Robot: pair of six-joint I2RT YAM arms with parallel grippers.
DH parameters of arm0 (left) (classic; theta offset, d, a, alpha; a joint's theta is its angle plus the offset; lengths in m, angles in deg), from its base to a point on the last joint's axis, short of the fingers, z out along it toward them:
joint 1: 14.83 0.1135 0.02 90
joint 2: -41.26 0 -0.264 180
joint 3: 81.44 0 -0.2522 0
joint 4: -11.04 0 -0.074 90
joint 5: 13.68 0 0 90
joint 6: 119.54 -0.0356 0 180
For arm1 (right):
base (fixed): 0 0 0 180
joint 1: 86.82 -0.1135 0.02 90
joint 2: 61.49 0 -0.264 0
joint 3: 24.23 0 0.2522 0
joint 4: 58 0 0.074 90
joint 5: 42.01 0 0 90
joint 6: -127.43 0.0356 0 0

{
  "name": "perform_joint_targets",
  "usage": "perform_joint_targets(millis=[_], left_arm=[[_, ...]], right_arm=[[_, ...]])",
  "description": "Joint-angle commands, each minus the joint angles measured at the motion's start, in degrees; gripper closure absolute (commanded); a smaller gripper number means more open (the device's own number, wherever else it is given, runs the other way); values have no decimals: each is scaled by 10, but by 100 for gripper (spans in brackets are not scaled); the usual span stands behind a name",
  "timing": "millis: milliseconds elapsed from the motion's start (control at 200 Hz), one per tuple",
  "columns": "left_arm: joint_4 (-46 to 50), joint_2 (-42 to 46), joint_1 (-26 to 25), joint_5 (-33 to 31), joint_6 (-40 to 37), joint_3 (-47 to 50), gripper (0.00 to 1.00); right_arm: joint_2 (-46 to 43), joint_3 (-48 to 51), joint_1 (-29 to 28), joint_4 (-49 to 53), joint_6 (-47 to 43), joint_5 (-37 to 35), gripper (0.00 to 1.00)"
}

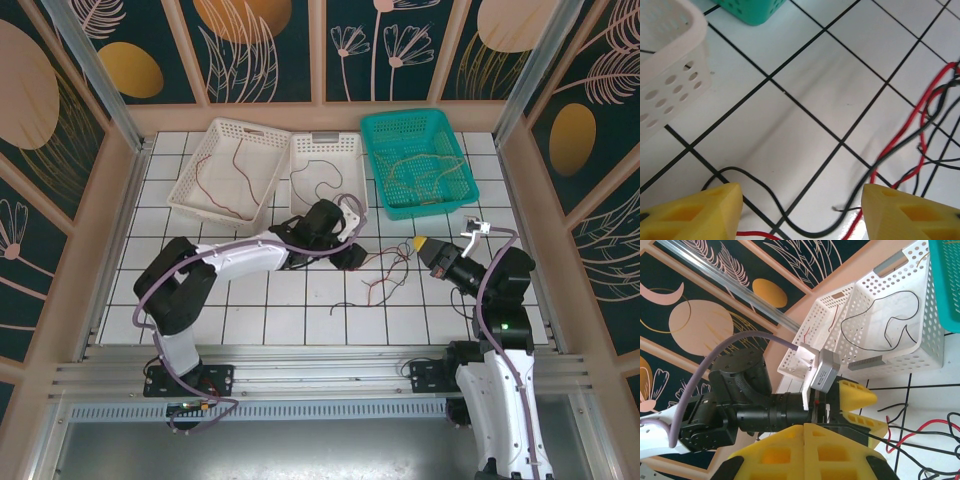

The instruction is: Untangle the cables

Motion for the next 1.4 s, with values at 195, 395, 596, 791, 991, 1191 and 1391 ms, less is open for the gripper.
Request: perform_joint_targets(millis=[195, 395, 596, 791, 991, 1191, 1391], left_arm=[[1, -22, 1, 36, -3, 8, 36], [3, -24, 2, 59, -3, 7, 33], [9, -25, 2, 55, -10, 4, 49], [6, -40, 2, 64, -9, 2, 56], [4, -39, 2, 62, -11, 5, 68], [3, -2, 3, 39, -12, 24, 100], [11, 112, 13, 1, 27, 65, 100]], right_arm=[[-6, 1, -5, -26, 4, 10, 100], [-5, 1, -5, -26, 3, 10, 100], [-5, 0, -7, -26, 2, 10, 100], [-5, 0, -8, -27, 3, 10, 100], [-6, 0, -8, -25, 2, 9, 100], [-11, 0, -8, -10, -2, -13, 100], [-10, 5, -8, 48, -5, -110, 100]])
